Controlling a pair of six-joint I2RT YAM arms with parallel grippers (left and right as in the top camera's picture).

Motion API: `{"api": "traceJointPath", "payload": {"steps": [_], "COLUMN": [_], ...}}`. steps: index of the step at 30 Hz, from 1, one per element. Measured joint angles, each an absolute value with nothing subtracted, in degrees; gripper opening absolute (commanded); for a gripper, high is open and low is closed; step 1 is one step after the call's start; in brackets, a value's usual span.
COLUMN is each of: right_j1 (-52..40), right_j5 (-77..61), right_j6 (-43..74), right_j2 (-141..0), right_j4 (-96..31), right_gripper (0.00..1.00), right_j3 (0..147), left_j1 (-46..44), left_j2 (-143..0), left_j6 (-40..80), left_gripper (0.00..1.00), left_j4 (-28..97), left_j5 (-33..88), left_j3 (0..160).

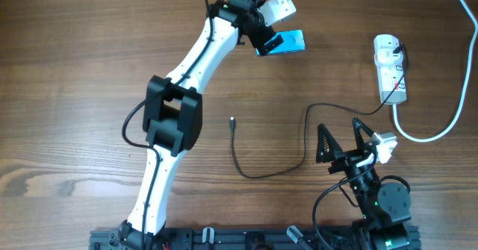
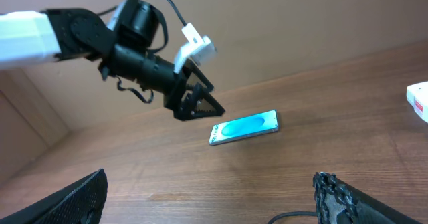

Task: Plug charger to phone and switch on socket
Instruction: 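Reach the left gripper forward over the light-blue phone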

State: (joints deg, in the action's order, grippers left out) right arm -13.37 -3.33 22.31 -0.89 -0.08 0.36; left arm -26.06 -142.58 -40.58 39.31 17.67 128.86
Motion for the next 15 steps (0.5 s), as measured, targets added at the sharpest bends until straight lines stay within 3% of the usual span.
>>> {"api": "traceJointPath", "payload": {"steps": [15], "right_j1": [-13.4], "right_j5": [-3.3], "right_j6": [22.3], "right_j2": [-0.9], "right_j4": [-0.1], "right_gripper": [1.00], "right_j3": [0.4], "left_j1": [-26.5], "left_j2": [-148.3], "left_j6": [-40.9], "left_gripper": [1.00], "left_j4": [35.7], "left_j5": [20.9], "left_j3": [128.9]}}
